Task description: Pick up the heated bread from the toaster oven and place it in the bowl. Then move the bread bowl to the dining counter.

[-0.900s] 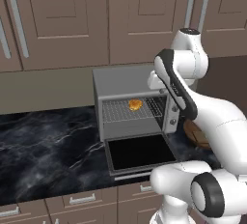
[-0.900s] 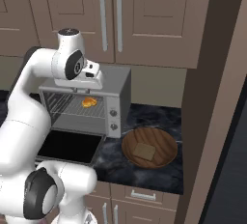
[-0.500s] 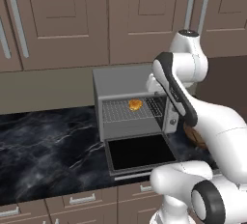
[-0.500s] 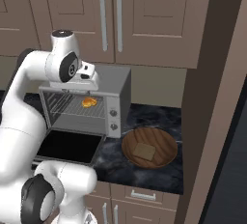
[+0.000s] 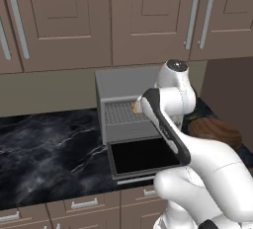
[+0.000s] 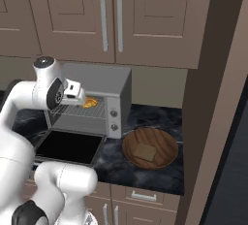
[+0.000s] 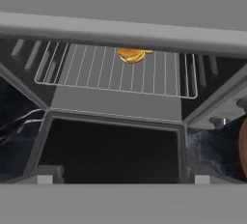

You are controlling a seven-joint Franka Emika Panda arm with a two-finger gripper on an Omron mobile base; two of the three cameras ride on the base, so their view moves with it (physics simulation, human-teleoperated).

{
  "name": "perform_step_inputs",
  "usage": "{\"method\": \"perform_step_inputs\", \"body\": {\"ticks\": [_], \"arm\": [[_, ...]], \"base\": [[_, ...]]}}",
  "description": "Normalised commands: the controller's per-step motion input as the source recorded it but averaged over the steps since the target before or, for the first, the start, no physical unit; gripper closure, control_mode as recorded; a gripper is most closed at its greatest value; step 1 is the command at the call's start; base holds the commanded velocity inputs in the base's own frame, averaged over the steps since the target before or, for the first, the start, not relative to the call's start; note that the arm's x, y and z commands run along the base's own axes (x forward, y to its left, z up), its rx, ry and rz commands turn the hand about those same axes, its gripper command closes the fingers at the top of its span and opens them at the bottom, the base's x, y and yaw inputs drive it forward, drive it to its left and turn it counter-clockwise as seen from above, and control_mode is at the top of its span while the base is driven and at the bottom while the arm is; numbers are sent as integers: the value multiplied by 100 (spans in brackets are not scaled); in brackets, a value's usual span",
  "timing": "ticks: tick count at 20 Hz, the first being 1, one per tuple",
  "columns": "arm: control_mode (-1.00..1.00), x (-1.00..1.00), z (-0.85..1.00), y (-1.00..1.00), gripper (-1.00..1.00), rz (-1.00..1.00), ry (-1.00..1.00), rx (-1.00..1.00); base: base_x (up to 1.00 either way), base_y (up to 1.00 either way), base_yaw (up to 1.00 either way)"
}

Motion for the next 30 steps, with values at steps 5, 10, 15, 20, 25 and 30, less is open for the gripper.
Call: {"method": "perform_step_inputs", "body": {"ticks": [5,10,15,20,25,30], "arm": [[-100,2,-41,0,-100,-4,-21,0],[-100,18,-48,3,-100,-5,-15,1],[-100,24,-9,7,-100,-6,-12,0],[-100,17,3,9,-100,-4,-7,1],[-100,10,9,0,-100,-1,-1,3],[-100,19,-6,0,-100,0,0,0]], "base": [[0,0,0],[0,0,0],[0,0,0],[0,0,0],[0,0,0],[0,0,0]]}}
